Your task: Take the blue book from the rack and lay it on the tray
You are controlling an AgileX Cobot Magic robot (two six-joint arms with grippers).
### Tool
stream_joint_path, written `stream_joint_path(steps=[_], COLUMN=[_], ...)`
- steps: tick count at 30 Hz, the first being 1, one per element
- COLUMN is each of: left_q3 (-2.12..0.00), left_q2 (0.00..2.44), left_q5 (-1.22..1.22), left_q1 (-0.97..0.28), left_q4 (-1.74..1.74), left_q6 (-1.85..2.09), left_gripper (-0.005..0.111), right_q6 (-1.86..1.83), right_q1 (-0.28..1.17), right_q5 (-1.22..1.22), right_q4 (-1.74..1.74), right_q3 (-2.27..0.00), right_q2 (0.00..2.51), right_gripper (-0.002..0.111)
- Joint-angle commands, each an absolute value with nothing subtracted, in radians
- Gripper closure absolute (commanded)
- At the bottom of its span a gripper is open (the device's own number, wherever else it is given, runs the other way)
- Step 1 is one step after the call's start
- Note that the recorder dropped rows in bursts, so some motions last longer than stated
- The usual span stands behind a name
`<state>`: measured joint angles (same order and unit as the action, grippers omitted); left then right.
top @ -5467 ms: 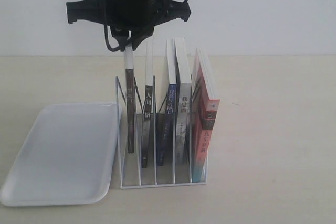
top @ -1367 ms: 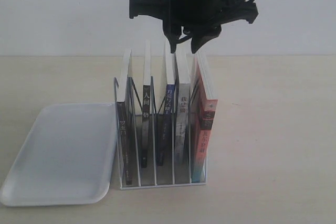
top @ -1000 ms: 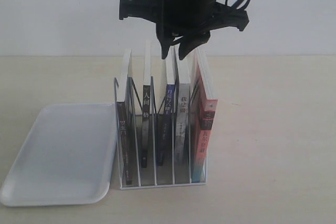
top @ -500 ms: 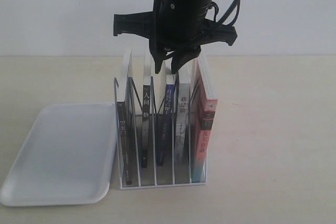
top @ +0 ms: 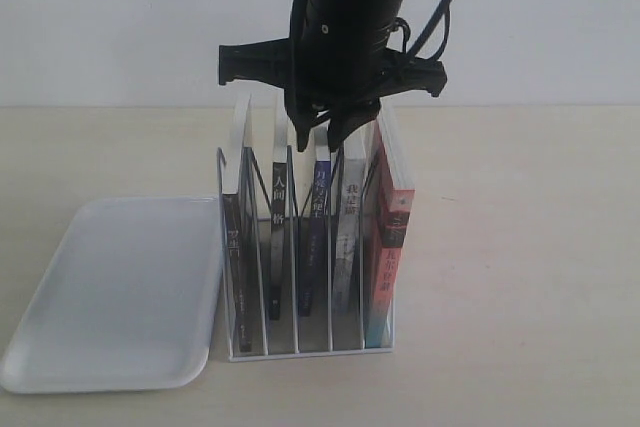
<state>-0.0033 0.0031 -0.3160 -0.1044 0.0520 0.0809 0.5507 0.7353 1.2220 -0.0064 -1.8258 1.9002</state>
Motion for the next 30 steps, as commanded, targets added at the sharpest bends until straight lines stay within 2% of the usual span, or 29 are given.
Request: stream_joint_path(steps=[1, 20, 22, 25, 30], left_q3=[0.000, 0.000, 0.000, 0.000, 0.000], left_q2=[0.000, 0.000, 0.000, 0.000, 0.000], left_q5=[-0.314, -0.314, -0.314, -0.314, -0.314], left_q1=[-0.101, -0.101, -0.101, -0.101, -0.101], left_q4=[0.051, 0.051, 0.051, 0.051, 0.051], left_q6=[0.074, 0.074, 0.074, 0.074, 0.074], left_gripper=[0.102, 0.102, 0.102, 0.102, 0.102], right_q6=[0.547, 0.547, 0.543, 0.517, 0.513], right_q1=[0.728, 0.728, 0.728, 0.728, 0.728], right_q5=[1.221, 1.221, 1.221, 1.221, 1.221], right_q4=[-0.015, -0.009, -0.009, -0.013, -0.050], right_q3=[-1.827, -1.827, -1.827, -1.827, -1.827], right_q2=[1.897, 1.934, 1.934, 1.934, 1.919], right_gripper=[0.081, 0.081, 0.087, 0.109, 0.108])
